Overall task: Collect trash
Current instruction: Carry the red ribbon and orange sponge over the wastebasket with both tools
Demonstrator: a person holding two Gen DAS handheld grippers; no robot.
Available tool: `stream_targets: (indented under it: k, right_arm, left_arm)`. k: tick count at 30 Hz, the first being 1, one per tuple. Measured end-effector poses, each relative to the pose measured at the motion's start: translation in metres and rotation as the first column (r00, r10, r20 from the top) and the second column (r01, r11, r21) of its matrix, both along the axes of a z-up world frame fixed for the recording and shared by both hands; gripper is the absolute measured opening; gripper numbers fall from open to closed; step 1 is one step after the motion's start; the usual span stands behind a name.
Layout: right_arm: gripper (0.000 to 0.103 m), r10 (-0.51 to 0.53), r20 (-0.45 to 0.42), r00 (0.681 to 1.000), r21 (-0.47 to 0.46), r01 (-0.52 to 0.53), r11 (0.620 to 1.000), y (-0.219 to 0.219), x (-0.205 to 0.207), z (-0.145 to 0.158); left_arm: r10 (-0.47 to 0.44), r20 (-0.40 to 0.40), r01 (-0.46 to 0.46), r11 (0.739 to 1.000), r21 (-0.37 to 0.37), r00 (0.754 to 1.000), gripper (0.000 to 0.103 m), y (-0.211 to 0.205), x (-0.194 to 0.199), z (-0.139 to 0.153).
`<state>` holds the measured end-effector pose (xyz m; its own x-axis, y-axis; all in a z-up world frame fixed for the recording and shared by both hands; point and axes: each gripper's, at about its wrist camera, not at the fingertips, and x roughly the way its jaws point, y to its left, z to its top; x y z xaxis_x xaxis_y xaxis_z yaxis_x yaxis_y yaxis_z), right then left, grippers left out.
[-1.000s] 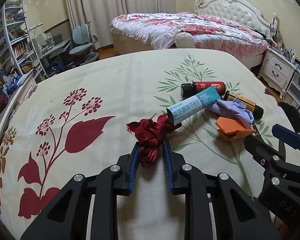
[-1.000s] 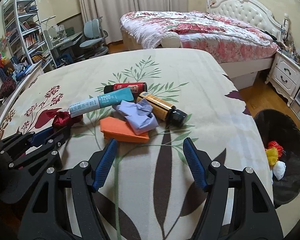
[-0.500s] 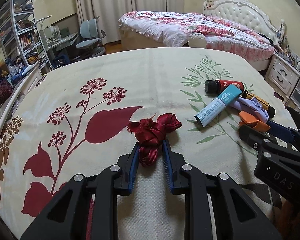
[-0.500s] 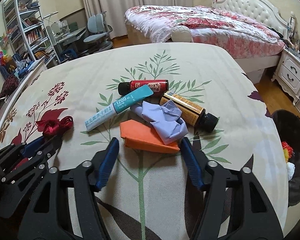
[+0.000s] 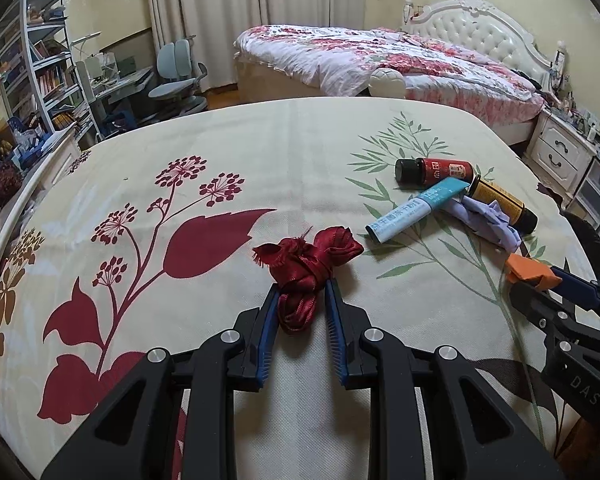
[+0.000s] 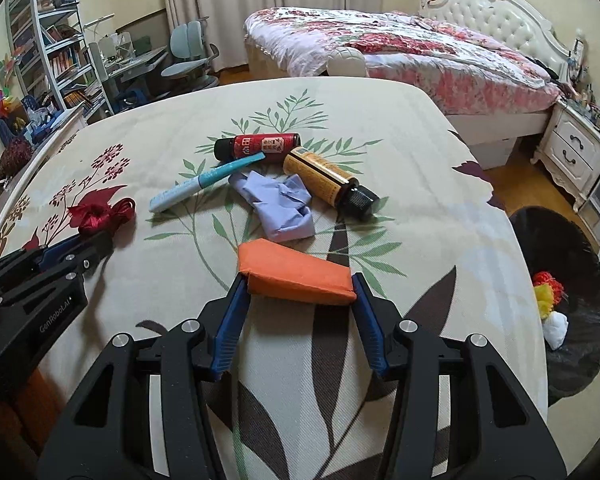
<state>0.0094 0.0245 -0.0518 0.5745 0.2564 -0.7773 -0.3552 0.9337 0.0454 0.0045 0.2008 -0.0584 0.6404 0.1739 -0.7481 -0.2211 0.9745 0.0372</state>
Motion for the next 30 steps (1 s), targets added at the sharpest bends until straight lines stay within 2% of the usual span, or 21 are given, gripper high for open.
stream_targets:
  k: [5, 8, 10, 12, 18, 21, 22, 30]
  right_arm:
    - [0.050, -0.012, 0.016, 1.000, -0.029, 0.012, 0.999, -0.010, -0.008, -0.001]
    - [0.052, -0.016, 0.003, 1.000, -0.016, 0.016, 1.000, -0.016, -0.010, -0.004]
    - [0.066, -0.021, 0.008, 1.000, -0.014, 0.021, 1.000, -0.018, -0.010, -0.003]
    - [0.068, -0.015, 0.004, 1.000, -0.006, 0.015, 1.000, -0.017, -0.008, -0.003]
    - [0.066, -0.027, 0.002, 1.000, -0.033, 0.027, 0.999, -0.012, -0.002, -0.006]
    - [0.053, -0.023, 0.011, 1.000, -0.039, 0.023, 0.999, -0.011, -0.005, -0.006]
    - [0.052, -0.021, 0.013, 1.000, -0.043, 0.022, 0.999, -0.011, -0.006, -0.005]
    - [0.051, -0.035, 0.030, 0.999, -0.031, 0.036, 0.999, -0.018, -0.008, 0.000]
  left_arm:
    - [0.001, 0.001, -0.001, 1.000, -0.001, 1.000, 0.025, 0.000, -0.001, 0.000]
    - [-0.001, 0.000, 0.001, 1.000, 0.002, 1.000, 0.025, -0.001, -0.001, 0.000]
    - [-0.001, -0.001, 0.001, 1.000, 0.006, 1.000, 0.025, -0.002, -0.001, 0.000]
    - [0.000, -0.002, 0.000, 1.000, 0.007, 1.000, 0.025, -0.002, -0.001, 0.000]
    - [0.003, -0.004, -0.003, 1.000, 0.008, 1.000, 0.025, -0.002, 0.000, 0.000]
    - [0.003, 0.001, -0.003, 1.000, 0.003, 1.000, 0.025, -0.002, 0.000, 0.000]
    - [0.004, 0.002, -0.004, 1.000, 0.001, 1.000, 0.025, -0.002, 0.000, 0.000]
    - [0.008, 0.022, -0.007, 1.000, -0.013, 1.000, 0.025, -0.002, -0.004, 0.002]
